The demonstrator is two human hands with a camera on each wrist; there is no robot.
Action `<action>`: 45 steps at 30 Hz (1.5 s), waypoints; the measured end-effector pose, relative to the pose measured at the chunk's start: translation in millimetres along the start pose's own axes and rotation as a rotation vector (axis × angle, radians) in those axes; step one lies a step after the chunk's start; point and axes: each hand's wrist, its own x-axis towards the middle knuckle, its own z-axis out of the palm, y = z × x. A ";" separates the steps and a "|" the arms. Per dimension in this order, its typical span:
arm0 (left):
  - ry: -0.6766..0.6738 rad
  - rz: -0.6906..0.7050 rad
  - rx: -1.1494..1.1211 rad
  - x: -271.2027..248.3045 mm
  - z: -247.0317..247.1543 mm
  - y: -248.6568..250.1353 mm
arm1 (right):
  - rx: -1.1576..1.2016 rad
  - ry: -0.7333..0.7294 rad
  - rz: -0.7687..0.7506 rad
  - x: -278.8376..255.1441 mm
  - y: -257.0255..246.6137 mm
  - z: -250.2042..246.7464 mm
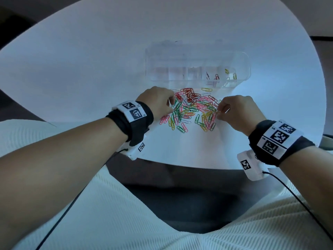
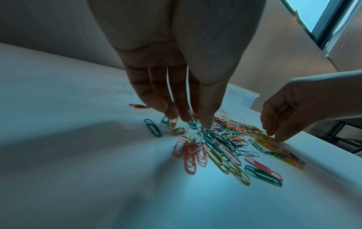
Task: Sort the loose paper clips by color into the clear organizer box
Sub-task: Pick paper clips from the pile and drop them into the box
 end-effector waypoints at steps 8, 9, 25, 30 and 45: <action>-0.028 0.029 0.034 3.5 6.0 -0.9 | -0.015 0.014 0.010 1.3 -6.4 0.7; -0.028 0.026 0.027 3.6 6.3 -0.8 | -0.011 0.014 0.019 0.6 -7.7 0.9; 0.158 -0.068 -0.373 -0.8 -8.3 -13.5 | 1.144 -0.349 0.335 -1.9 -40.2 -10.8; 0.063 -0.004 -0.124 -2.4 1.9 -22.6 | 1.367 -0.421 0.440 -4.4 -46.5 -11.0; 0.080 0.055 -0.089 -2.0 -1.5 -14.3 | -0.054 -0.023 -0.092 0.2 -81.2 27.8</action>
